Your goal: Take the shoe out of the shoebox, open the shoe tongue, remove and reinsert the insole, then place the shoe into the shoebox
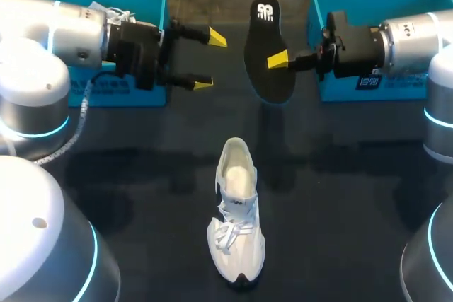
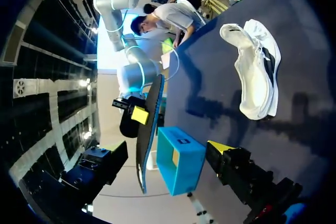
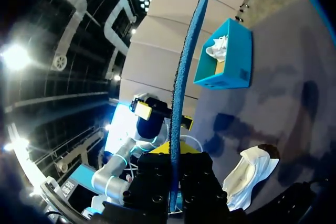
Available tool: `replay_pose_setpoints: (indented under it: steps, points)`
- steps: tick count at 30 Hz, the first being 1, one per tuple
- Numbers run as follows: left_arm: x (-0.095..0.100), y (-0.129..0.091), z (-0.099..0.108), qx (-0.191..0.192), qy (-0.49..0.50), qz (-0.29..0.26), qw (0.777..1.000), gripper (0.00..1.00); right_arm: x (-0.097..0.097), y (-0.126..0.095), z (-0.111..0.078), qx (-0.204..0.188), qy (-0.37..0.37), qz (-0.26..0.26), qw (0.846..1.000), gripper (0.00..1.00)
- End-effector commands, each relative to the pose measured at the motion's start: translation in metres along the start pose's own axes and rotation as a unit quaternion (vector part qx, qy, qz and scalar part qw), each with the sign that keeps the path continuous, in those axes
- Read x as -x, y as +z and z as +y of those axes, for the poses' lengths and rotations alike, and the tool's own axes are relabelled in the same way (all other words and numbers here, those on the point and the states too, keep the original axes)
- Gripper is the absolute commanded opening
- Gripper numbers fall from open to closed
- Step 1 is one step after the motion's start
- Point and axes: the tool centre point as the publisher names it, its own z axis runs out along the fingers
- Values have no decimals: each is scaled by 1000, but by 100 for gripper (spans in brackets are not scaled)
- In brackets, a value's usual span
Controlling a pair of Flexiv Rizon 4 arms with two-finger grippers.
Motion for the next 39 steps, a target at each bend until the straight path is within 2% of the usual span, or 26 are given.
replay_pose_setpoints:
  steps: [1, 2, 4, 5, 7, 8, 12, 13, 14, 26, 27, 30, 31, 32, 36, 37, 39]
  points:
    - [-5, 5, -7, 18, -22, 5, 1000, 100, 0, 1, 0, 0, 1, -2, 1000, 0]
    - [-10, 9, -12, 37, -50, 22, 998, 100, 0, 1, 0, 0, 1, -2, 1000, 0]
    - [-19, 13, -14, 42, -104, 46, 993, 100, 2, -2, 1, 5, -13, -5, 1000, 0]
    - [-23, 15, -16, 62, -129, 70, 987, 100, 4, -4, -1, 9, -24, -12, 1000, 0]
    - [-30, 14, -21, 61, -180, 87, 978, 100, 9, -5, -4, 7, -37, -11, 999, 0]
    - [-33, 14, -22, 75, -208, 104, 970, 100, 12, -5, -5, 10, -40, -18, 999, 0]
    - [-46, 5, -32, 52, -314, 151, 936, 100, 16, -1, -11, 21, -74, -31, 997, 0]
    - [-50, 4, -34, 64, -334, 194, 920, 100, 17, 0, -12, 29, -82, -38, 995, 0]
    - [-55, 4, -36, 89, -324, 224, 915, 100, 19, 0, -13, 37, -84, -49, 995, 0]
    - [-56, 6, -38, 95, -331, 227, 911, 100, 19, 0, -13, 37, -84, -49, 995, 0]
    - [-58, 5, -42, 98, -344, 233, 905, 100, 23, 7, -18, 44, -90, -67, 993, 0]
    - [-67, 2, -48, 121, -402, 267, 867, 100, 32, 12, -27, 68, -107, -60, 990, 0]
    - [-74, 0, -45, 159, -432, 279, 843, 100, 36, 14, -30, 76, -118, -61, 988, 0]
    - [-80, -3, -46, 162, -447, 282, 833, 100, 38, 16, -32, 80, -126, -46, 988, 0]
    - [-99, -14, -50, 185, -518, 290, 783, 100, 45, 24, -35, 94, -154, -45, 983, 0]
    - [-104, -16, -54, 203, -516, 295, 778, 100, 47, 26, -35, 96, -155, -58, 981, 0]
    - [-104, -16, -54, 203, -516, 295, 778, 100, 47, 26, -35, 96, -155, -58, 981, 0]
